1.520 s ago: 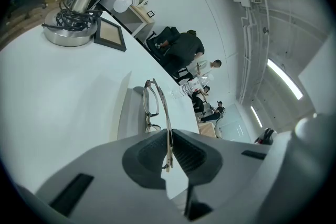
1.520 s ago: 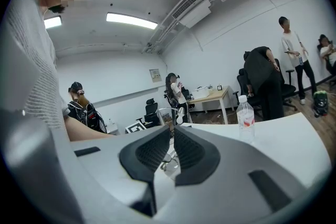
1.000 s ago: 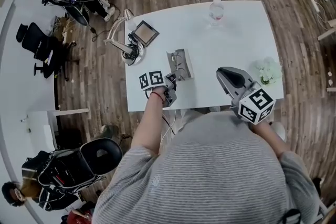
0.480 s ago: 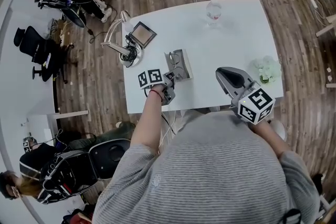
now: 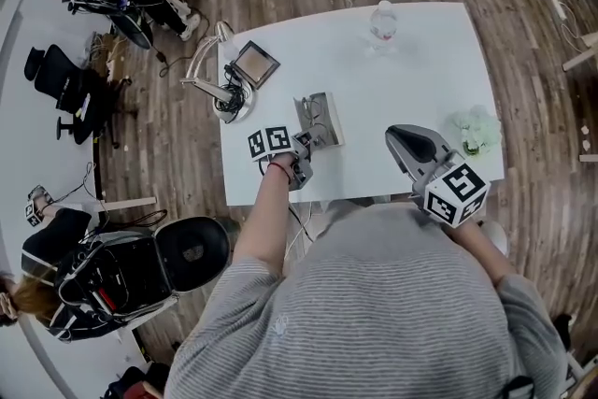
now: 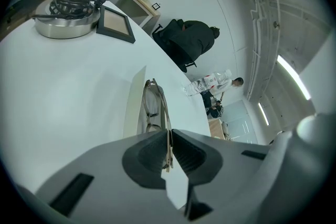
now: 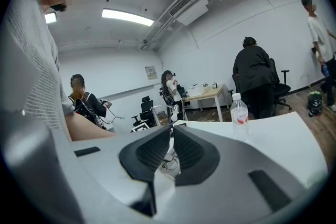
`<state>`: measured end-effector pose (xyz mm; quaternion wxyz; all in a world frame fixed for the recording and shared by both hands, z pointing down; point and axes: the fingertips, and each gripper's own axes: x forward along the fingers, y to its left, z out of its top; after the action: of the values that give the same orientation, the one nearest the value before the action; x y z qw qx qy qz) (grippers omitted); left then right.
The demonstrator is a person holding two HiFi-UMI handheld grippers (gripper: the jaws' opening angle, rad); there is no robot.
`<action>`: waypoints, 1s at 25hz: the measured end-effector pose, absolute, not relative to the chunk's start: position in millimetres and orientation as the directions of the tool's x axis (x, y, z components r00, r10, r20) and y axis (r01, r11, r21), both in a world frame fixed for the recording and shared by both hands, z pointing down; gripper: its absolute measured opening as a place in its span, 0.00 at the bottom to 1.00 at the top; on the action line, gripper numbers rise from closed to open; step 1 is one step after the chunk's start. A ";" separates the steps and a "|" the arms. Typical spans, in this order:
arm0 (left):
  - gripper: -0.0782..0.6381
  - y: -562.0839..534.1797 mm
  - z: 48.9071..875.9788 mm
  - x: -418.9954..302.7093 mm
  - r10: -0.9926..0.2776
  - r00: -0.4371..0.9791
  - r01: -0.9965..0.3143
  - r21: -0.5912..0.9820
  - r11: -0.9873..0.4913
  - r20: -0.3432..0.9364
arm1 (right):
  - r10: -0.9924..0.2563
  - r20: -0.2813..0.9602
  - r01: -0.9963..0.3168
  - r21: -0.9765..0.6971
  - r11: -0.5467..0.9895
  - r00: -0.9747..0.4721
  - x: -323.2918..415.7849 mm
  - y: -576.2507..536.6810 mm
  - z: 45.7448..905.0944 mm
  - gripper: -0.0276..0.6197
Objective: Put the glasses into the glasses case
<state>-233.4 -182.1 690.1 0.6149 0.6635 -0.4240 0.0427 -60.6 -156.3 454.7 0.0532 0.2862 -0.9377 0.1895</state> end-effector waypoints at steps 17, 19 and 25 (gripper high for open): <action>0.16 -184.6 694.4 -229.5 -0.481 0.612 -0.647 0.747 0.150 0.627 | -0.518 0.216 -0.561 -0.335 0.757 -0.828 -57.3 -160.5 458.0 0.07; 0.16 -184.2 695.5 -228.7 -0.474 0.605 -0.656 0.738 0.158 0.640 | -0.519 0.215 -0.562 -0.336 0.756 -0.827 -56.4 -160.1 457.4 0.07; 0.16 -181.8 697.6 -223.4 -0.449 0.585 -0.685 0.708 0.173 0.675 | -0.530 0.212 -0.570 -0.336 0.749 -0.821 -55.0 -158.8 454.2 0.07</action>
<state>-223.4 -181.8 697.6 0.6228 0.6362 -0.4455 0.0946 -55.0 -158.8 454.2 0.0518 0.2945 -0.9338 0.1963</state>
